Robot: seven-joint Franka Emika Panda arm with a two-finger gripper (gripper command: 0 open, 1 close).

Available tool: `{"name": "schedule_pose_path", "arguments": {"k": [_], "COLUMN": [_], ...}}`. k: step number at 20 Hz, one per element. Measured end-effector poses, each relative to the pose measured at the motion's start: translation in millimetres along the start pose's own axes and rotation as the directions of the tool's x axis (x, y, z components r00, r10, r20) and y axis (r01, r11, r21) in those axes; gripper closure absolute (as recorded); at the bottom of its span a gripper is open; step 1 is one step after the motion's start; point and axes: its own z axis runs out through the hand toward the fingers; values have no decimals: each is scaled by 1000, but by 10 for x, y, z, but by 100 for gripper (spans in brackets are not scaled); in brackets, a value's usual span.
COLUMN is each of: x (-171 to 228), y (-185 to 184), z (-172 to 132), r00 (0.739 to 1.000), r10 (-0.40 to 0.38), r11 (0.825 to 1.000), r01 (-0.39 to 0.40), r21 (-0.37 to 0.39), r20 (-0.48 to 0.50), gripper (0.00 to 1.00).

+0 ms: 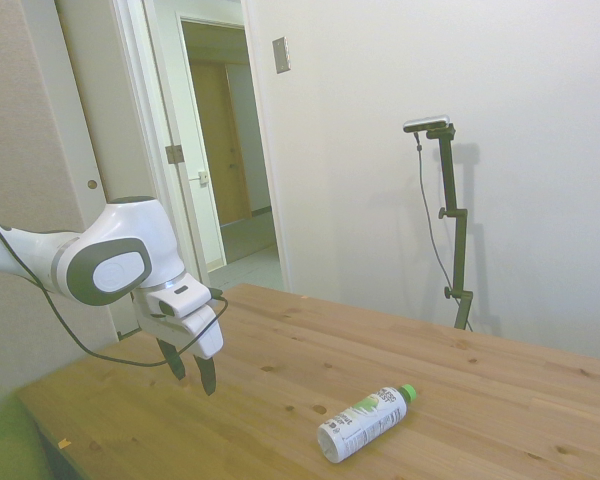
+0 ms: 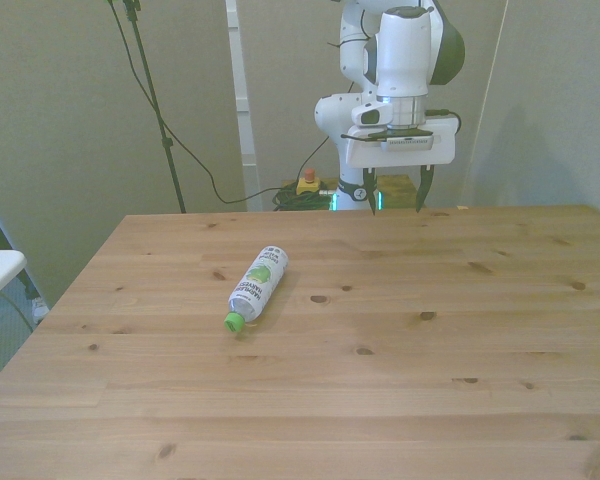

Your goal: Stand the water bottle

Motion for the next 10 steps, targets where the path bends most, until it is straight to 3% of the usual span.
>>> {"name": "schedule_pose_path", "arguments": {"k": [6,10], "x": [71,487], "y": [-49,56], "z": [-19,-114], "r00": [998,992], "r10": [0,62], "r11": [1000,998], "r01": [2,-59], "r21": [21,29], "r20": [-66,-109], "gripper": [0,0]}}
